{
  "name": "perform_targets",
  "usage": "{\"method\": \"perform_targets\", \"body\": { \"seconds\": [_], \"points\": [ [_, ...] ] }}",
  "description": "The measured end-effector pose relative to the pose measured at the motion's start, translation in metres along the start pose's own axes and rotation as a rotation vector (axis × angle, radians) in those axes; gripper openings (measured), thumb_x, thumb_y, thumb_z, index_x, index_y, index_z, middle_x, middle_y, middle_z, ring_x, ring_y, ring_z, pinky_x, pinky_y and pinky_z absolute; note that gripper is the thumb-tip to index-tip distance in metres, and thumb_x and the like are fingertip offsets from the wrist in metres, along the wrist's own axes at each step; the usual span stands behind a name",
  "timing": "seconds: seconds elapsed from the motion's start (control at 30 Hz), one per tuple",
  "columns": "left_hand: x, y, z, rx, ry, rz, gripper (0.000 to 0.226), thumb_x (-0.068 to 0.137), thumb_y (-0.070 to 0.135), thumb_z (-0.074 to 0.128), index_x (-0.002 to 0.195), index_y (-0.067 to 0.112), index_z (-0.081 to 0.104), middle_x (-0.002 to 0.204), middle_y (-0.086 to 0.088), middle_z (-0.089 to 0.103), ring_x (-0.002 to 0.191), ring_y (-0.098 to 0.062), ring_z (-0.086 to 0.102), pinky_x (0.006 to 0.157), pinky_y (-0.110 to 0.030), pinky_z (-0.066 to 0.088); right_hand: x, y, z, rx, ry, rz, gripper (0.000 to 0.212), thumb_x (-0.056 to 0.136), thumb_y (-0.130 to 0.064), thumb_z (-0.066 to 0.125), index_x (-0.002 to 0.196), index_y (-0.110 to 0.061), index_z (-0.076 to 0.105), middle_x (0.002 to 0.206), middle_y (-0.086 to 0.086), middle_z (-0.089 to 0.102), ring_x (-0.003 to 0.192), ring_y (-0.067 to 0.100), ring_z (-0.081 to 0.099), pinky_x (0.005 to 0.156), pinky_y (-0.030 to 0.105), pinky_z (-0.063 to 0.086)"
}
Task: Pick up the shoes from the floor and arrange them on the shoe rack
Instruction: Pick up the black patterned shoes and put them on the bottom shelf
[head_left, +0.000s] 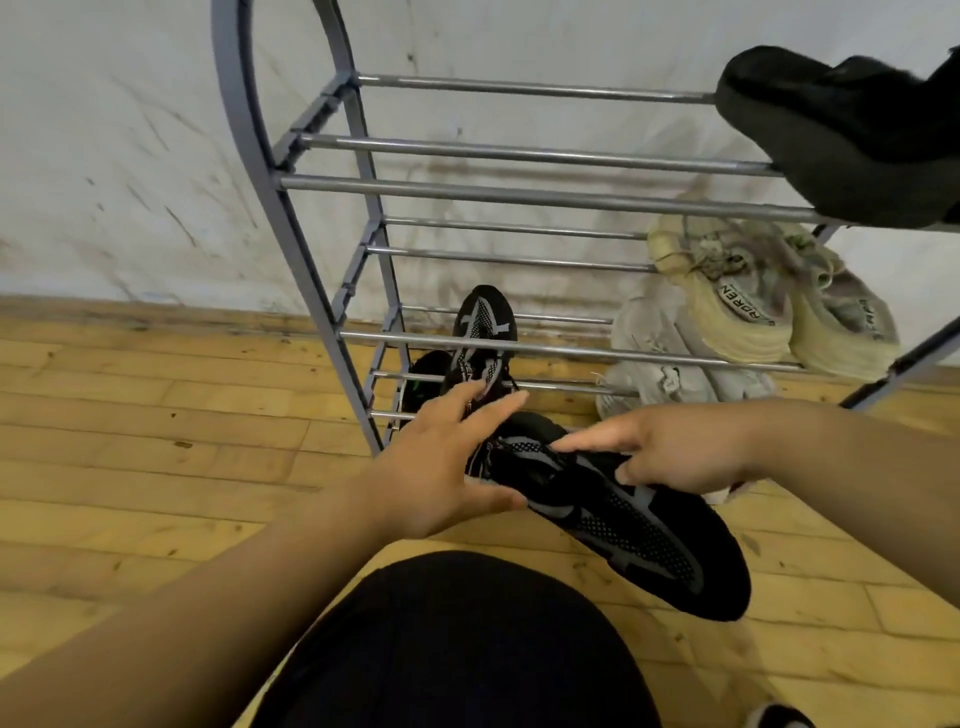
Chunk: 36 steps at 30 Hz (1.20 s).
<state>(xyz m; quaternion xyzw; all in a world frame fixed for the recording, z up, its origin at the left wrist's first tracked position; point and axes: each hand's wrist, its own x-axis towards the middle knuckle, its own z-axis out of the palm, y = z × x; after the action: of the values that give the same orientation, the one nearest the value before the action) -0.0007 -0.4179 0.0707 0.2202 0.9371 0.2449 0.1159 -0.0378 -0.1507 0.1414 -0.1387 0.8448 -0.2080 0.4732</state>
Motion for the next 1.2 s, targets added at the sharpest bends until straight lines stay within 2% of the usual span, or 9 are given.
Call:
{"method": "perform_targets", "body": {
  "seconds": [0.13,0.27,0.4,0.57,0.7,0.77,0.83,1.03,1.2],
  "points": [
    [-0.022,0.006,-0.027,0.167,-0.055,0.131,0.106,0.077,0.067,0.074,0.156,0.06,0.003,0.17,0.016,-0.004,0.156,-0.018,0.004,0.125,-0.043,0.017,-0.018,-0.024,-0.004,0.091,0.042,-0.133,0.061,0.105,-0.005,0.051,0.146,-0.051,0.05,0.155,-0.021,0.045,0.142,0.001,0.042,0.103,0.011,0.04],
    [-0.035,0.002,-0.037,0.186,0.013,0.126,0.107,0.079,0.054,0.081,0.157,0.057,0.008,0.156,0.01,0.025,0.142,-0.017,0.03,0.118,-0.038,0.034,-0.034,-0.034,-0.003,0.079,0.146,-0.19,0.041,0.104,-0.017,0.058,0.12,-0.052,0.072,0.135,-0.02,0.065,0.135,0.017,0.055,0.115,0.042,0.044],
    [-0.045,-0.003,-0.03,0.254,0.103,0.135,0.106,0.075,0.058,0.081,0.156,0.052,0.014,0.14,0.007,0.036,0.127,-0.015,0.039,0.107,-0.04,0.045,-0.04,-0.04,0.005,0.147,0.211,-0.238,0.035,0.101,-0.014,0.063,0.103,-0.043,0.081,0.117,-0.028,0.071,0.113,-0.012,0.061,0.099,0.013,0.044],
    [-0.049,-0.01,-0.026,0.075,0.13,0.127,0.084,0.072,0.052,0.083,0.141,0.037,0.037,0.141,0.016,0.044,0.129,-0.006,0.047,0.105,-0.037,0.05,-0.028,-0.053,0.017,0.162,0.332,-0.254,0.025,0.1,-0.017,0.065,0.111,-0.037,0.077,0.106,-0.016,0.078,0.099,-0.004,0.07,0.097,0.022,0.052],
    [-0.083,-0.039,-0.011,-0.079,0.191,-0.11,0.078,0.072,0.05,0.084,0.135,0.041,0.04,0.125,0.023,0.05,0.112,0.003,0.053,0.094,-0.024,0.052,-0.015,-0.062,0.017,0.236,0.579,-0.258,0.023,0.098,-0.035,0.067,0.12,-0.039,0.069,0.112,-0.016,0.074,0.096,-0.001,0.07,0.092,0.021,0.056],
    [-0.103,-0.055,-0.001,-0.196,0.233,-0.274,0.081,0.069,0.052,0.085,0.13,0.046,0.032,0.118,0.026,0.05,0.107,0.005,0.055,0.082,-0.015,0.047,-0.009,-0.059,0.019,0.263,0.624,-0.232,0.026,0.101,-0.04,0.06,0.126,-0.036,0.065,0.117,-0.016,0.069,0.097,0.001,0.067,0.076,0.013,0.053],
    [-0.114,-0.067,0.008,-0.304,0.277,-0.42,0.078,0.07,0.045,0.088,0.124,0.046,0.031,0.112,0.026,0.052,0.105,0.004,0.057,0.076,-0.011,0.042,0.002,-0.053,0.026,0.204,0.598,-0.177,0.034,0.101,-0.046,0.056,0.135,-0.039,0.06,0.122,-0.016,0.067,0.106,0.005,0.065,0.083,0.019,0.049],
    [-0.105,-0.08,0.02,-0.208,0.351,-0.584,0.064,0.072,0.063,0.073,0.119,0.035,0.041,0.11,0.012,0.05,0.095,-0.009,0.059,0.079,-0.035,0.059,0.059,-0.048,0.054,-0.055,0.352,-0.022,0.056,0.101,-0.046,0.058,0.154,-0.038,0.041,0.15,-0.002,0.054,0.134,0.015,0.052,0.098,0.024,0.038],
    [-0.075,-0.073,0.022,-0.177,0.398,-0.656,0.061,0.082,0.069,0.066,0.117,0.025,0.043,0.105,0.007,0.047,0.097,-0.019,0.054,0.083,-0.042,0.053,0.115,-0.045,0.059,0.102,0.489,0.008,0.068,0.099,-0.045,0.061,0.159,-0.038,0.03,0.156,0.002,0.049,0.133,0.021,0.054,0.101,0.035,0.05]
  ]
}}
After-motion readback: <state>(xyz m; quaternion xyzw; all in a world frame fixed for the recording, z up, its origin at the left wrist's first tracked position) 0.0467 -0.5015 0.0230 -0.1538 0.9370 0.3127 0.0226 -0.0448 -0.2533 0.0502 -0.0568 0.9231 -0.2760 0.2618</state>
